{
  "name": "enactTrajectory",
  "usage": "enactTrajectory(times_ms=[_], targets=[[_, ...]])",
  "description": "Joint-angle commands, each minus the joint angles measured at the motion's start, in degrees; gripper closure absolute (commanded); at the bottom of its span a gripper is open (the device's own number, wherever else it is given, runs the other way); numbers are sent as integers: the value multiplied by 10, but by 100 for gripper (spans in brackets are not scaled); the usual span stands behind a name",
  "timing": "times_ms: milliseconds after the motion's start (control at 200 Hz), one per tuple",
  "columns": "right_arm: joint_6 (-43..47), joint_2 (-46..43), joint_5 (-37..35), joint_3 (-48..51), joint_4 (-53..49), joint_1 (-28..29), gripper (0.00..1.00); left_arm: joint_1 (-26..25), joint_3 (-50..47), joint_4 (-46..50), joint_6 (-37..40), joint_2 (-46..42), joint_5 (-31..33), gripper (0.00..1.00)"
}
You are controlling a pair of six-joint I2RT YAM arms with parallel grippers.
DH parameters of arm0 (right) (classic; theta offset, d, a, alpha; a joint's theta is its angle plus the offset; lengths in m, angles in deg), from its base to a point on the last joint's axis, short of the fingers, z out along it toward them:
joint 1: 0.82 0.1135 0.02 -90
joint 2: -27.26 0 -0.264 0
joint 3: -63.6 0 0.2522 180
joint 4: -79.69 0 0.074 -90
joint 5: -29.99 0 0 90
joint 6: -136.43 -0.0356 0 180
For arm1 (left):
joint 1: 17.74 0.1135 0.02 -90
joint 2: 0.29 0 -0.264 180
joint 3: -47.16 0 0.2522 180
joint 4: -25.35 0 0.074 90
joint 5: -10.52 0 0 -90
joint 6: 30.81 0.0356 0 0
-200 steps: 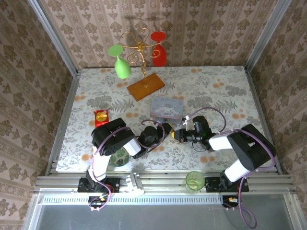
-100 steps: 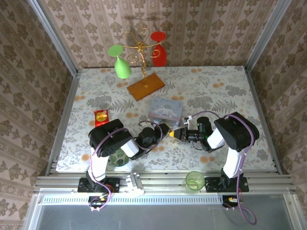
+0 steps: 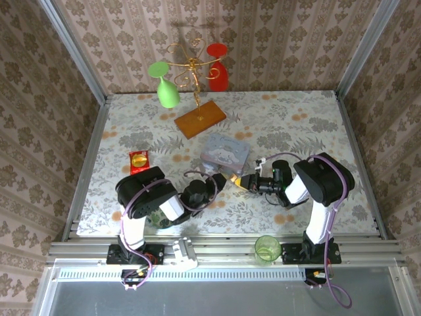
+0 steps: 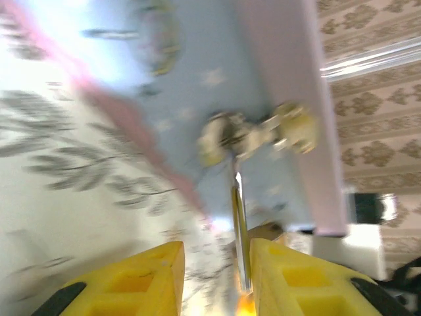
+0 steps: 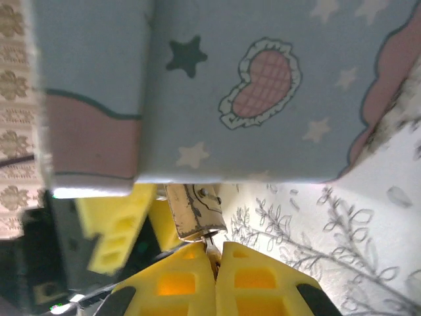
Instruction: Unlock a padlock with a key
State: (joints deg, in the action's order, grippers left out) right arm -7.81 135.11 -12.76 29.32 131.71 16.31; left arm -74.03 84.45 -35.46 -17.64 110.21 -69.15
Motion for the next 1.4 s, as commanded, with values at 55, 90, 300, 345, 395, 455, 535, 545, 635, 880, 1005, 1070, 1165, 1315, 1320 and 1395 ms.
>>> enactTrajectory(times_ms=[55, 90, 300, 345, 395, 455, 535, 545, 635, 880, 1005, 1070, 1165, 1315, 1320, 1395], targets=[[-9, 2, -47, -9, 7, -9, 100, 13, -11, 34, 29, 4, 14, 67], [-10, 1, -46, -9, 2, -9, 100, 14, -9, 32, 30, 9, 12, 66], [22, -19, -58, -17, -78, -6, 94, 11, 16, 78, 60, -16, 3, 67], [44, -31, -64, -21, -123, -3, 89, 11, 19, 112, 72, -38, 9, 66], [67, -44, -72, -26, -166, 3, 83, 12, 24, 142, 91, -65, 14, 64], [88, -61, -79, -36, -222, 8, 81, 11, 30, 188, 120, -98, 22, 63], [113, -76, -82, -56, -291, 12, 71, 12, 49, 269, 158, -140, 32, 60], [114, -76, -83, -57, -297, 13, 69, 12, 52, 276, 163, -145, 32, 60], [121, -107, -119, -63, -346, 12, 60, 13, 71, 324, 199, -173, 34, 60], [237, -183, -238, -129, -518, 46, 52, 29, 116, 397, 264, -182, 0, 67], [304, -177, -319, -186, -597, 99, 50, 47, 134, 431, 286, -181, -25, 71], [314, -156, -349, -210, -622, 116, 50, 44, 139, 454, 302, -188, -12, 71], [323, -135, -419, -237, -656, 148, 50, 44, 141, 470, 311, -192, -7, 71], [327, -120, -545, -276, -718, 212, 50, 49, 115, 437, 287, -194, -16, 72], [328, -119, -546, -277, -719, 213, 50, 49, 114, 437, 288, -194, -16, 72], [324, -118, -579, -282, -731, 227, 51, 48, 110, 440, 288, -200, -17, 72]])
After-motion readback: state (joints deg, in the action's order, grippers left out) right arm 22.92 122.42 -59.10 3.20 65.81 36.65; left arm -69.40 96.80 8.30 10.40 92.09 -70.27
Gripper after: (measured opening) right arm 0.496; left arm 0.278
